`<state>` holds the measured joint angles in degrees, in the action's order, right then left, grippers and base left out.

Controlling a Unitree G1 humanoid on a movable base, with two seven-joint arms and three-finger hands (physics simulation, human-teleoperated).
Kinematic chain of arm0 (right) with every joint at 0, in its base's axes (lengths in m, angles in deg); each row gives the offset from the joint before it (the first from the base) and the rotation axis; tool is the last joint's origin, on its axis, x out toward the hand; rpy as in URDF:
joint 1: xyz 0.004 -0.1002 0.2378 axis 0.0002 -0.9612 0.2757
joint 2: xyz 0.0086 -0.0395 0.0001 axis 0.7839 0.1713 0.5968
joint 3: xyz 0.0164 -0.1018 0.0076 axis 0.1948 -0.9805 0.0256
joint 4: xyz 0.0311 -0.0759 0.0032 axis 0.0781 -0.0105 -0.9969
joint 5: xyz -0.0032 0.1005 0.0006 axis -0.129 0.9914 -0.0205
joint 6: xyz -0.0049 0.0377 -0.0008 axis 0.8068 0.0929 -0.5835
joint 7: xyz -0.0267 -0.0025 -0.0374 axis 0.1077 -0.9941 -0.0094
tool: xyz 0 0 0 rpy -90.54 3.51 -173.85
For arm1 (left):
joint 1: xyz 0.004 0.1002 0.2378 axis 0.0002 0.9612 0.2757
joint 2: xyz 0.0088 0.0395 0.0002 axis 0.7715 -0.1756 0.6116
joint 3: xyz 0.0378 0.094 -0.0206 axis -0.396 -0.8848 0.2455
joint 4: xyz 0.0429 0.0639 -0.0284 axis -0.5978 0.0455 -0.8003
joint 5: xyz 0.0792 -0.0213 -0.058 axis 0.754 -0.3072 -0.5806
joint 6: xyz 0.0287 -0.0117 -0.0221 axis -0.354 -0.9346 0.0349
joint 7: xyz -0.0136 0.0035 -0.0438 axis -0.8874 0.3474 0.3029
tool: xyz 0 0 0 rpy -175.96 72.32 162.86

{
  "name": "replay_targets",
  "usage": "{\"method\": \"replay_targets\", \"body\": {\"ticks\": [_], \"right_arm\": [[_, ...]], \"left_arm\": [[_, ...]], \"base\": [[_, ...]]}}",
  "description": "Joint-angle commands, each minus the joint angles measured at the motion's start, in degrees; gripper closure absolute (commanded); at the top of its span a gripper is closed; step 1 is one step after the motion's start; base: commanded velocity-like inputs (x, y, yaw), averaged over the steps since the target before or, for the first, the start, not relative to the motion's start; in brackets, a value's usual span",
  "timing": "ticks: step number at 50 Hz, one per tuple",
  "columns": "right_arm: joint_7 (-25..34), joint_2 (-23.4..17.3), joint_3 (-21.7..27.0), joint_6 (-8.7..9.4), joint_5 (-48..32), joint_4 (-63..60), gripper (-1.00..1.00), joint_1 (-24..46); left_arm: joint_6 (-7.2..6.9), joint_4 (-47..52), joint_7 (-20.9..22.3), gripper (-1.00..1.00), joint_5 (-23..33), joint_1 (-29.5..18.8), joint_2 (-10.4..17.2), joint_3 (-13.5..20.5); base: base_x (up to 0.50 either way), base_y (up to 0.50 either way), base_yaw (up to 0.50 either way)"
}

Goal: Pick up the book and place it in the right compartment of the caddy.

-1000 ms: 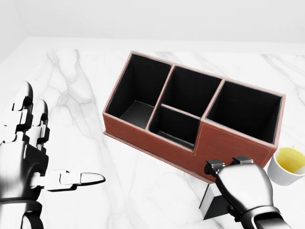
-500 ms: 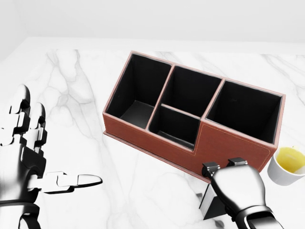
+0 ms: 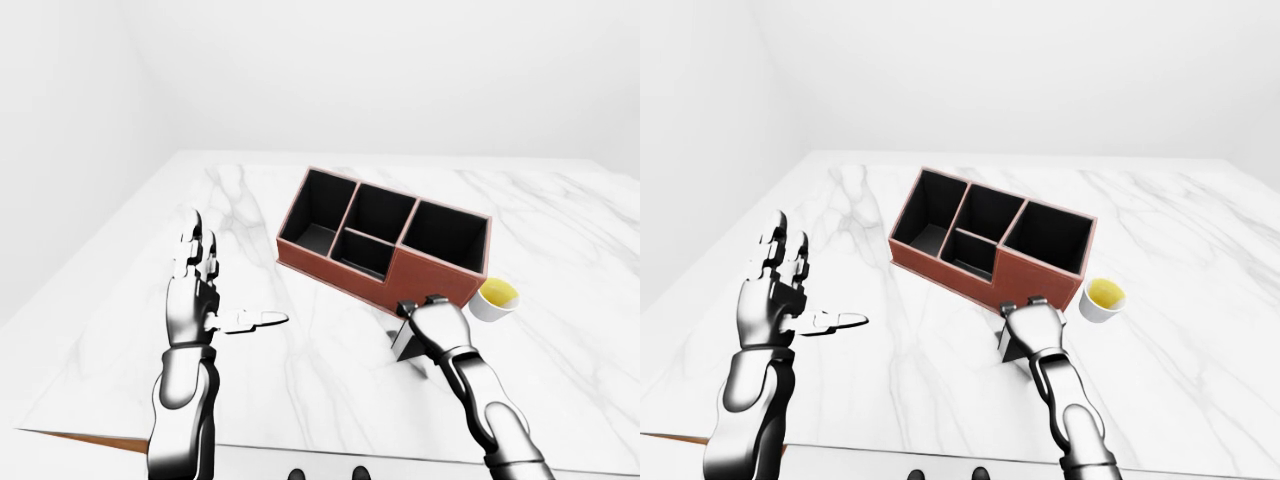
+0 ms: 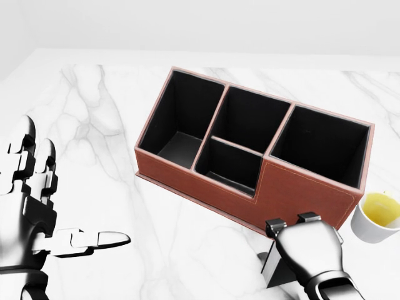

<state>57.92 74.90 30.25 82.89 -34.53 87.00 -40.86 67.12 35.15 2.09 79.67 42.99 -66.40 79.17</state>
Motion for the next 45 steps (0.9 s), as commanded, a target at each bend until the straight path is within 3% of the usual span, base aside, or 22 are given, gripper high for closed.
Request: {"method": "replay_targets", "body": {"ticks": [1, 15, 17, 18, 19, 20, 35, 45], "right_arm": [[-2.0, -0.4, -0.5, 0.00, -0.4, 3.3, -0.15, 0.5], [-3.3, -0.4, -1.1, 0.00, -0.7, 5.2, -0.09, 0.7], [-3.4, -0.5, -1.1, 0.00, -0.9, 5.5, 0.08, 0.7], [-3.5, -0.6, -1.1, 0.00, -1.0, 5.5, 0.42, 0.7], [-3.5, -0.6, -1.1, 0.00, -1.0, 5.6, 0.42, 0.7], [-3.3, -0.6, -1.1, 0.00, -1.0, 5.5, 1.00, 0.4], [-5.0, 0.1, -0.9, 0.00, 1.9, 3.0, 1.00, 0.4], [-3.2, 1.8, -0.1, 0.00, 6.1, -5.4, 1.00, -0.4]], "left_arm": [[0.00, -0.4, 0.1, -1.00, -0.1, 0.2, 0.0, 0.3], [0.00, -0.2, 0.1, -1.00, -0.3, 0.8, 0.0, 0.7], [0.00, -0.1, 0.2, -1.00, -0.3, 0.9, 0.0, 0.7], [0.00, -0.2, 0.2, -1.00, -0.3, 0.9, 0.0, 0.7], [0.00, -0.2, 0.2, -1.00, -0.3, 1.0, -0.1, 0.7], [0.00, -0.4, 0.2, -1.00, -0.2, 0.9, -0.1, 0.7], [0.00, 1.3, 0.6, -1.00, -0.5, 1.9, -0.3, 0.2], [0.00, 2.4, 1.4, -1.00, -1.3, 2.9, -0.5, 0.4]], "base": [[0.00, 0.00, 0.00], [0.00, 0.00, 0.00], [0.00, 0.00, 0.00], [0.00, 0.00, 0.00], [0.00, 0.00, 0.00], [0.00, 0.00, 0.00], [0.00, 0.00, 0.00], [0.00, 0.00, 0.00]]}}
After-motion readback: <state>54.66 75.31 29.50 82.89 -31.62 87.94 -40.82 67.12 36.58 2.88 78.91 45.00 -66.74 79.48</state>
